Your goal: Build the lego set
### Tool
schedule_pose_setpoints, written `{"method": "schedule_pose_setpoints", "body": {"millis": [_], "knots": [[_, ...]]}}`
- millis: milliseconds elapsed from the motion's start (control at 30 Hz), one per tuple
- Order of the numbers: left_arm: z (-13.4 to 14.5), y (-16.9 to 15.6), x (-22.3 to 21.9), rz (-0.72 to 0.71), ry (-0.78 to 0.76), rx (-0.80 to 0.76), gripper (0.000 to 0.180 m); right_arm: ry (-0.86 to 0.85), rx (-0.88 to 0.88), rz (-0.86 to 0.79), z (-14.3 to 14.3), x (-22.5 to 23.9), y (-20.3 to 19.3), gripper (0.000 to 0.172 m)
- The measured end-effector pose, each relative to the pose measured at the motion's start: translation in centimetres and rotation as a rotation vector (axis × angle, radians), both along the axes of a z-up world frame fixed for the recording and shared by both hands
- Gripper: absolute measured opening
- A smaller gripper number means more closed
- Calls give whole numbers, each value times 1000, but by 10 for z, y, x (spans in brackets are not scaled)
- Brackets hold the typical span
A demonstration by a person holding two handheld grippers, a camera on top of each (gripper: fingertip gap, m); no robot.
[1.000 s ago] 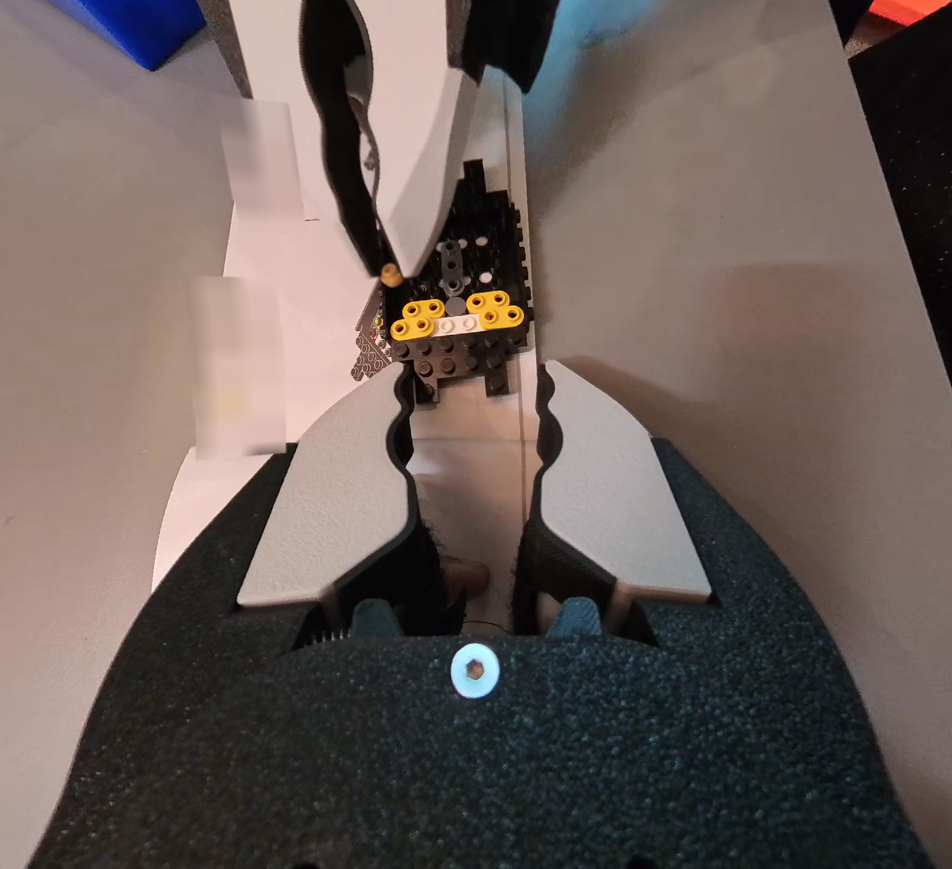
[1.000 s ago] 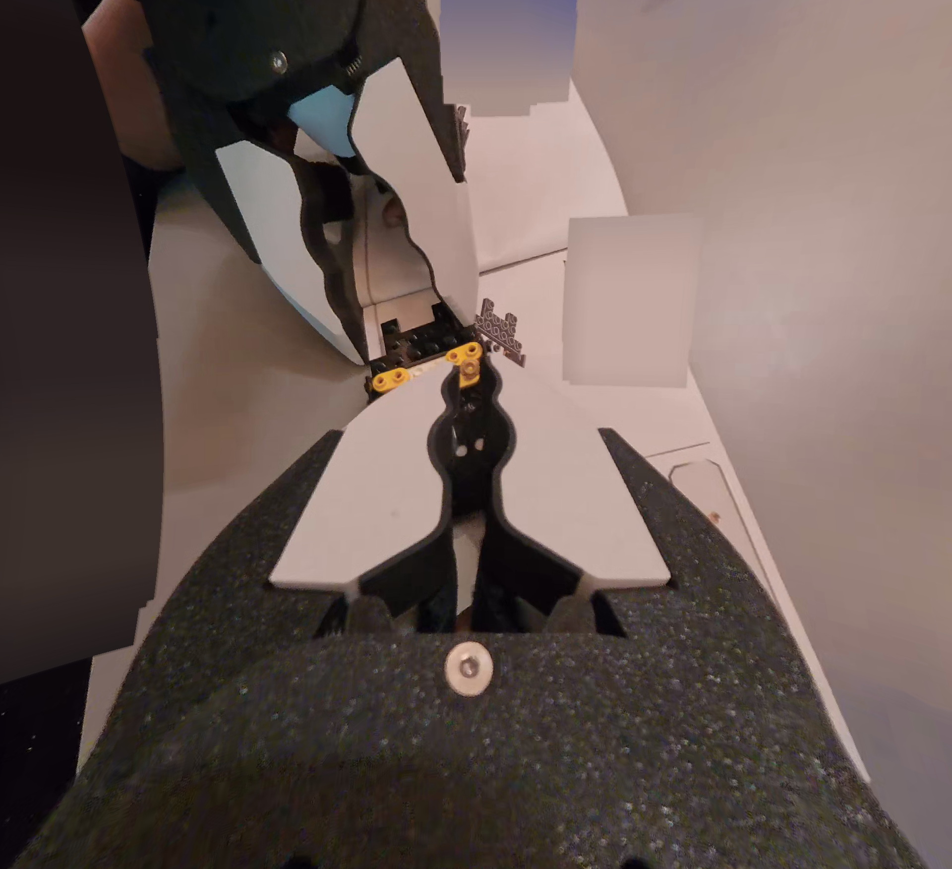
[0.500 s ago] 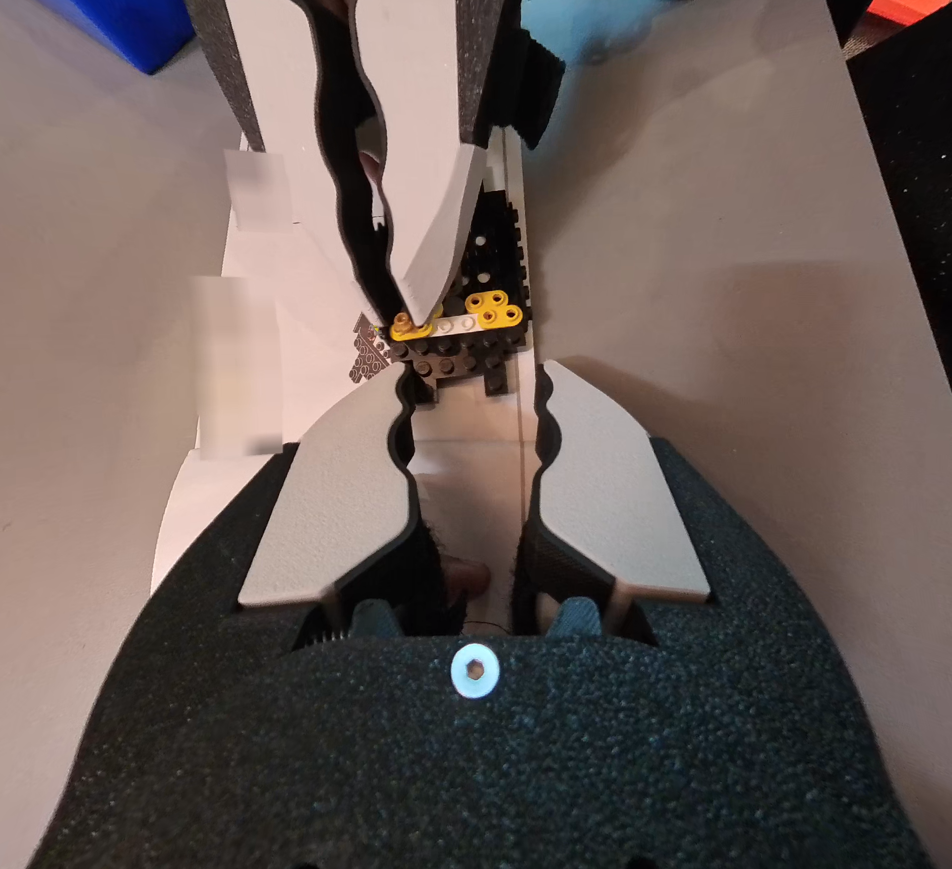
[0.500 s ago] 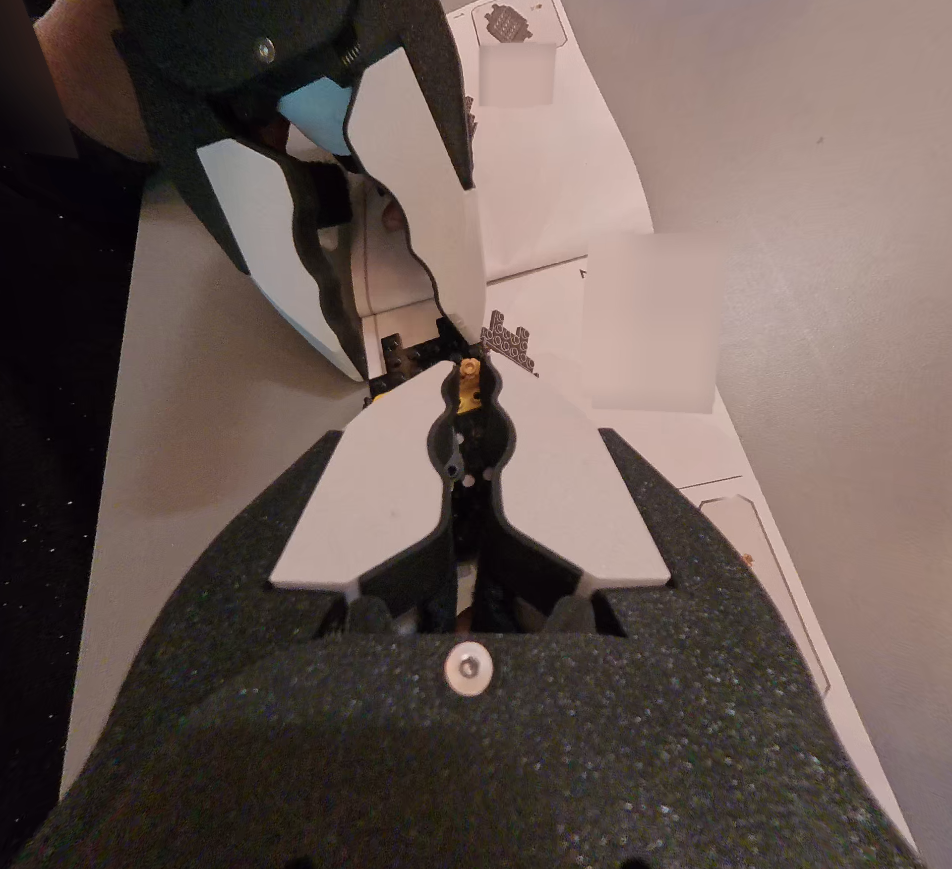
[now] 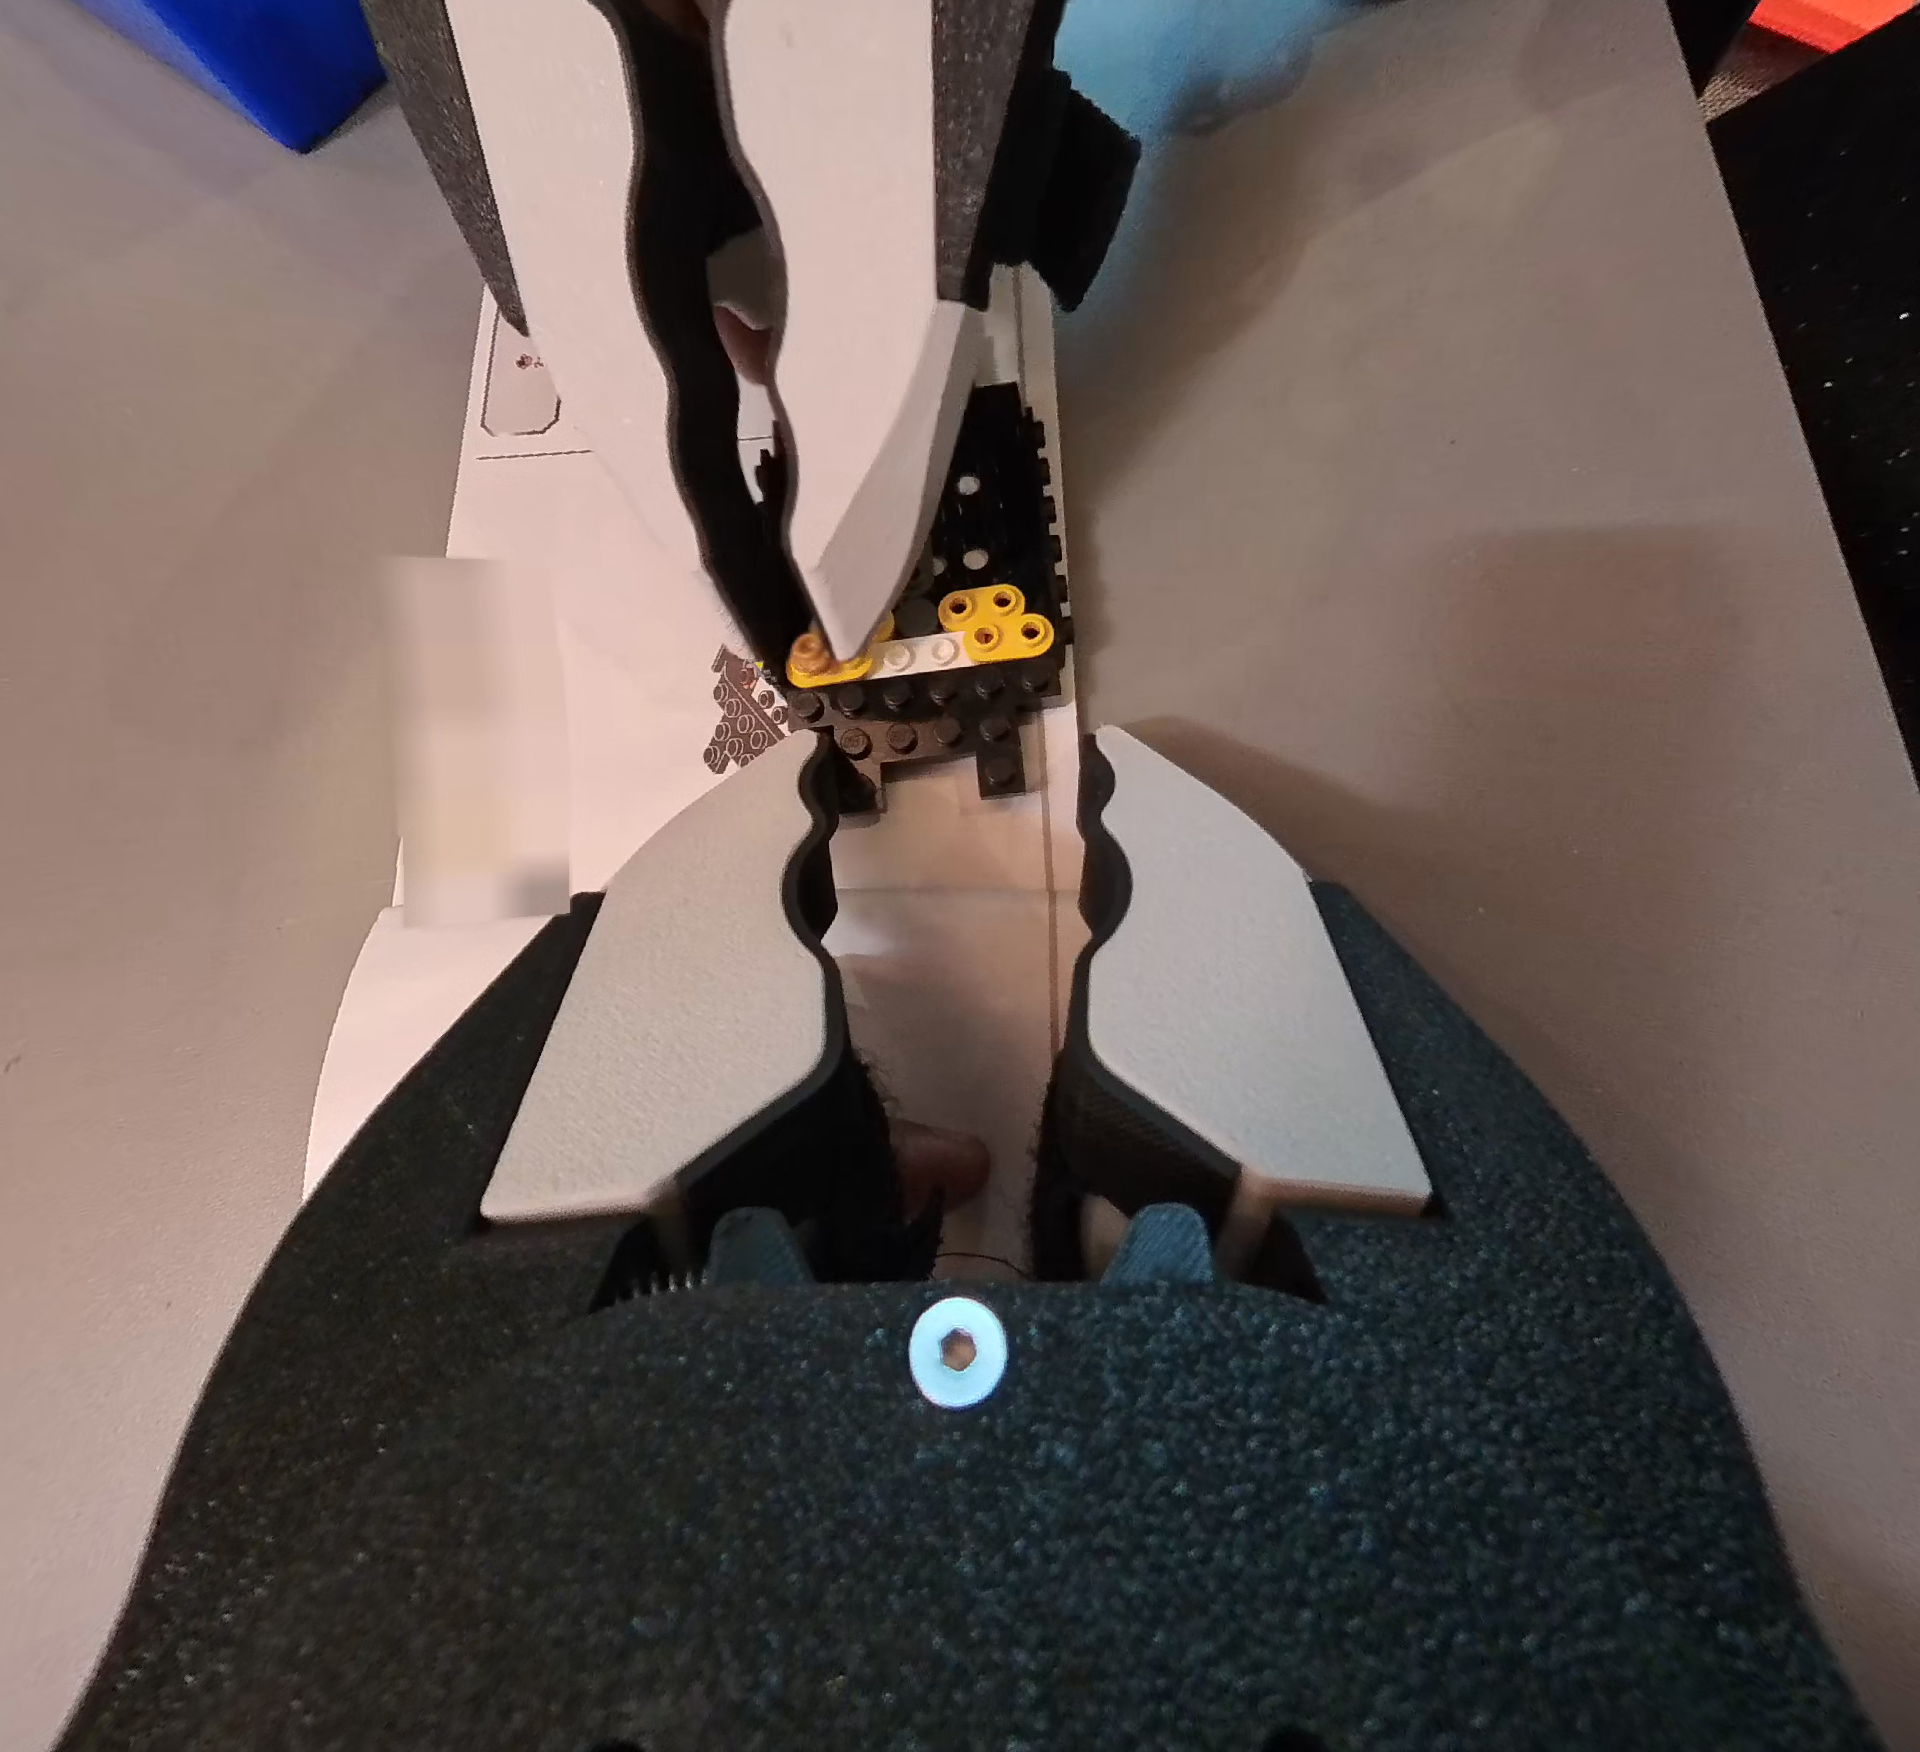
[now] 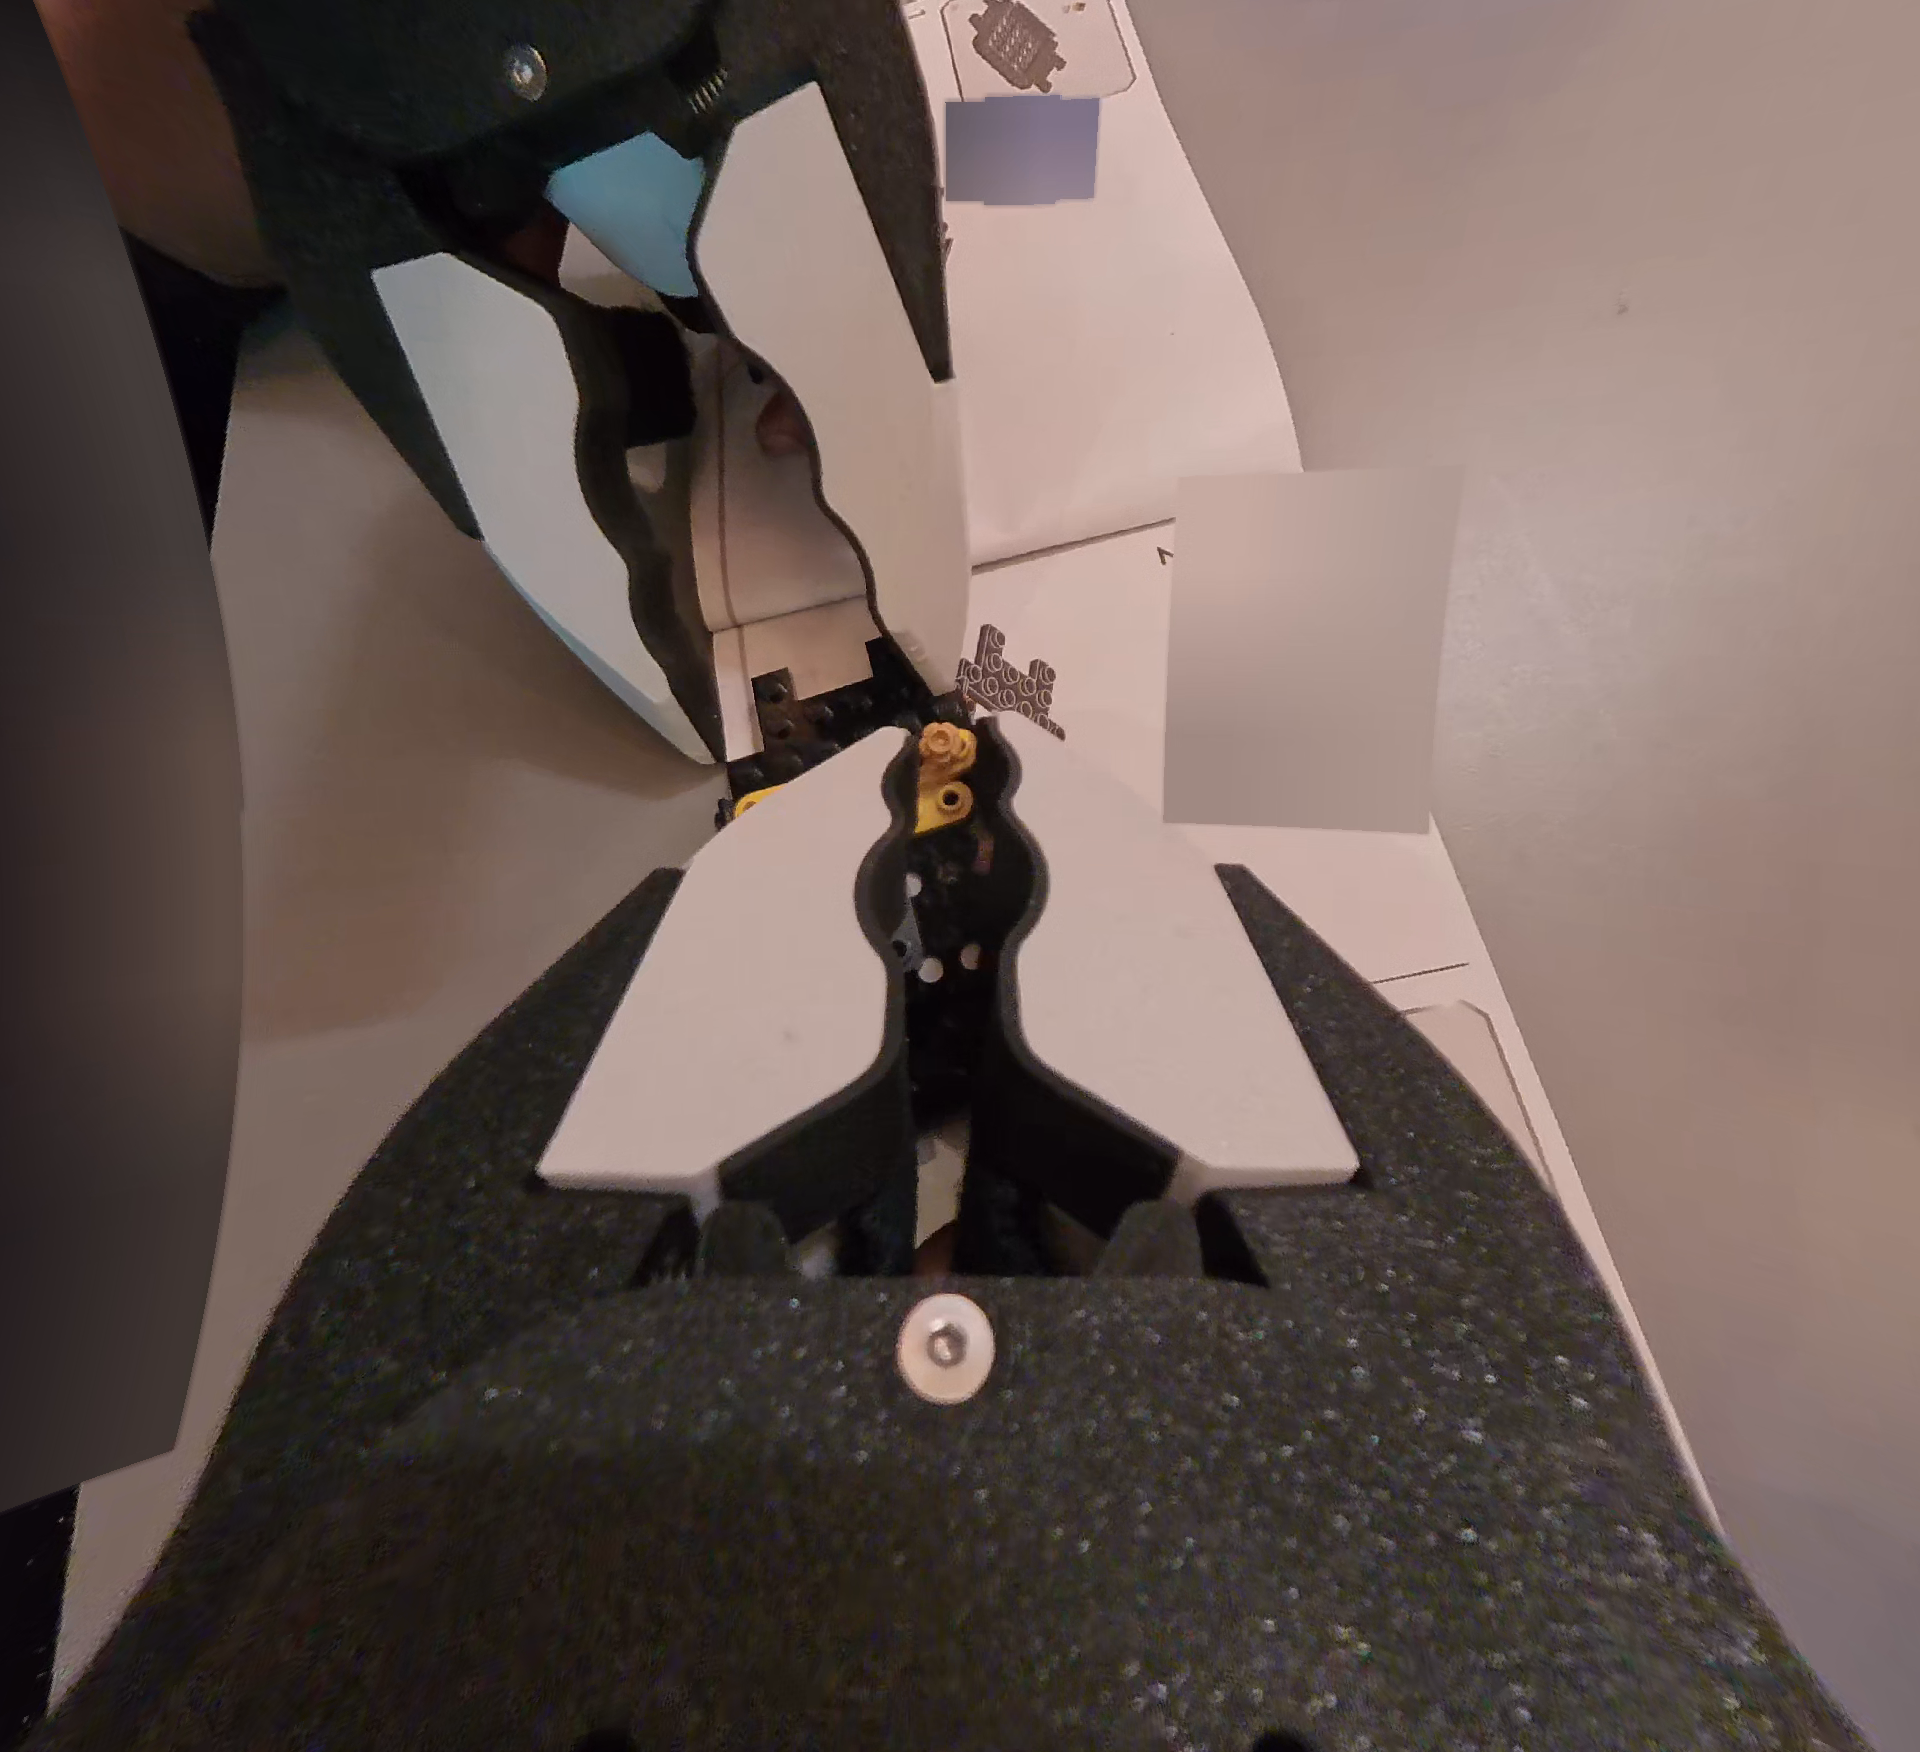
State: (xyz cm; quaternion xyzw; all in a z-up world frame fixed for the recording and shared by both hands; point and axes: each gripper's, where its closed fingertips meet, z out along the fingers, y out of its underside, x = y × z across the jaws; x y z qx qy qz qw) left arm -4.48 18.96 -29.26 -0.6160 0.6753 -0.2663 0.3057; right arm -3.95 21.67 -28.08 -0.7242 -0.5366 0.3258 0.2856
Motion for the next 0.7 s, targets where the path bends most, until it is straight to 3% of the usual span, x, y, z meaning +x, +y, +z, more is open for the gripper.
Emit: {"method": "schedule_pose_setpoints", "body": {"millis": [700], "knots": [[0,0,0,-1,-1,0,44,6,0,-25,-2,0,5,17]]}}
